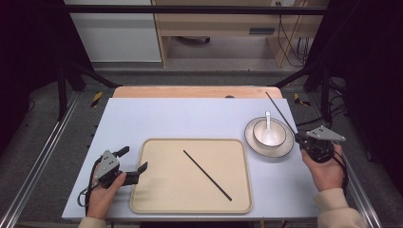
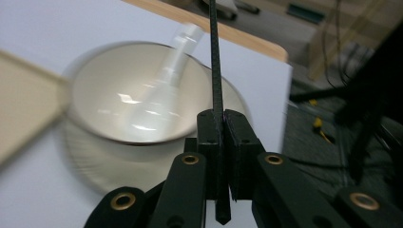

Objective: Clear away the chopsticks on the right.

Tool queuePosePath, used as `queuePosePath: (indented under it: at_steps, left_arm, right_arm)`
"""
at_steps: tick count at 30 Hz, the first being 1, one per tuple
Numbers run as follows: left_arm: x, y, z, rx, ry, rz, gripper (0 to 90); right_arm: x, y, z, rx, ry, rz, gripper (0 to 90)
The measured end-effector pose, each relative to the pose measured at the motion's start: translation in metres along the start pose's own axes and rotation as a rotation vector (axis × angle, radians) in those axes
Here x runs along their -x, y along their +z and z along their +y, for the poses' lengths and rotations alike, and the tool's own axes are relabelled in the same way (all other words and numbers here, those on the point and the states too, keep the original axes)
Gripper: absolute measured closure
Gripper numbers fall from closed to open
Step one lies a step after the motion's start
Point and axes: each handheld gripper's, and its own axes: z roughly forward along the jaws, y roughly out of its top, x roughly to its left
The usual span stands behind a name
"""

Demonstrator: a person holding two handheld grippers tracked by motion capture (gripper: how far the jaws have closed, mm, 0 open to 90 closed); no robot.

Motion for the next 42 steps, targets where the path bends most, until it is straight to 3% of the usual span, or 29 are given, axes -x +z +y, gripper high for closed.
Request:
queuePosePath:
  at_steps: [4,7,12,16,27,42]
  left_arm:
    - [0.000,-0.001,0.001,0.005,0.001,0.001,7.6]
    - [0.000,-0.002,0.001,0.006,0.002,0.002,7.6]
    - [0.000,-0.002,0.002,0.011,0.002,0.001,7.7]
    - [-0.001,-0.003,0.002,0.012,0.001,0.004,7.7]
    - [0.000,-0.004,0.003,0.016,0.005,0.000,7.7]
    - [-0.001,-0.004,0.004,0.017,0.007,0.004,7.8]
  right_arm:
    - [-0.044,-0.020,0.006,0.011,-0.055,0.082,85.5]
    - [-0.080,-0.027,0.008,-0.003,-0.063,0.163,85.4]
    - [-0.139,-0.022,0.007,-0.087,-0.132,0.279,85.4]
    - [-0.169,-0.013,0.003,-0.141,-0.154,0.343,85.4]
    - [-0.202,-0.004,-0.007,-0.209,-0.159,0.430,85.4]
    - [-0.217,0.001,-0.017,-0.250,-0.153,0.445,84.2]
